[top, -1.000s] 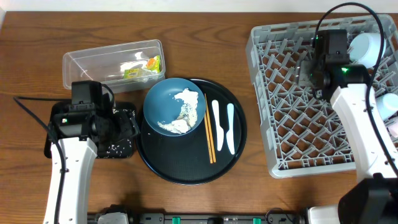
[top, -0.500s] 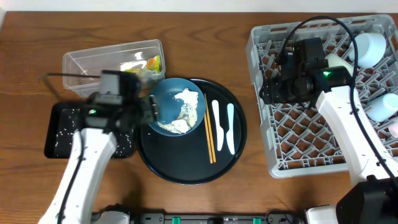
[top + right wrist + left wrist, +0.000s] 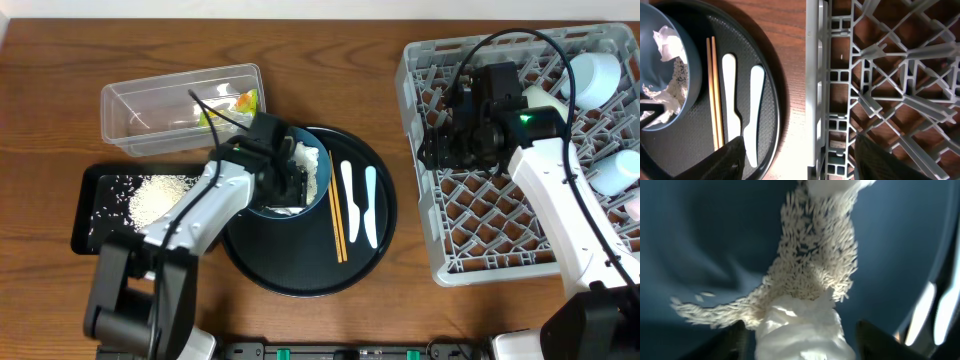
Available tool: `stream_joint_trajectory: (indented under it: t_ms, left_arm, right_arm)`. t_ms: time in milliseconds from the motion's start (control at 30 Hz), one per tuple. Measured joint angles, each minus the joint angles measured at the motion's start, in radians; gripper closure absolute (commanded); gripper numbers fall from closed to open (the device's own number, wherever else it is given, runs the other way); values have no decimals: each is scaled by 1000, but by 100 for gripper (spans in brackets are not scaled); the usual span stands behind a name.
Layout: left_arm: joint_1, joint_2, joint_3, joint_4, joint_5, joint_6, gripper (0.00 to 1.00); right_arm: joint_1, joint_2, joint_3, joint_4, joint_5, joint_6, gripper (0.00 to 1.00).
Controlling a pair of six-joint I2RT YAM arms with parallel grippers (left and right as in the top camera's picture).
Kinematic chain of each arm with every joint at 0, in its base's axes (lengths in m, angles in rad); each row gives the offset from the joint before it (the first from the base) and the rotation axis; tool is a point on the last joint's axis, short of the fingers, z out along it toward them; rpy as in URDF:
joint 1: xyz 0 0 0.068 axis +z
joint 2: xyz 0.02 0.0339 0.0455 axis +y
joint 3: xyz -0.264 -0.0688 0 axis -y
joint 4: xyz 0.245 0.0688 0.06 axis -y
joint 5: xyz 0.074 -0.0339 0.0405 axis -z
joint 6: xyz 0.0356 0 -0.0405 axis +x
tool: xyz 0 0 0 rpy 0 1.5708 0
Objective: Sort waste into correct bins and load items into the dishwasher rack
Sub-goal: 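Grasp the crumpled white tissue on the blue plate with the left gripper, then carry the tissue left and drop it into the clear plastic bin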
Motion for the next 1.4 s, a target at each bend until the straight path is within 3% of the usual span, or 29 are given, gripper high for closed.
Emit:
stream_joint_trajectory:
  t_ms: [67,100,333,567,867,900,967,1033,1267,1400]
  left_arm:
    - [-4,26,0,0,3,7,92]
    - [-4,34,0,1,3,8,94]
    - [-2,13,21,1,2,9,94]
    - [59,-161,107,12,-69,10,94]
    - [242,-242,124,208,-194,9,92]
    - [262,-235,124,238,-199,9,85]
    - [297,-217,124,287,-208,15,46]
    - [322,-196,124,322,-216,11,26]
    - [343,-156,124,367,-216,11,22]
    - [342,-156,124,362,-129,3,35]
  right_arm:
    - [0,0,0,-2,0,1,34]
    - [0,0,0,-2,0,1,34]
    - [0,0,0,-8,1,1,36]
    - [0,0,0,-21,14,4,36]
    - [0,0,0,-24,23,4,36]
    - [0,0,0,-24,23,4,36]
    - [0,0,-1,-26,24,4,36]
    - [0,0,-1,-27,24,4,36]
    - [0,0,-1,-27,24,4,36]
    - [0,0,-1,-27,24,4,36]
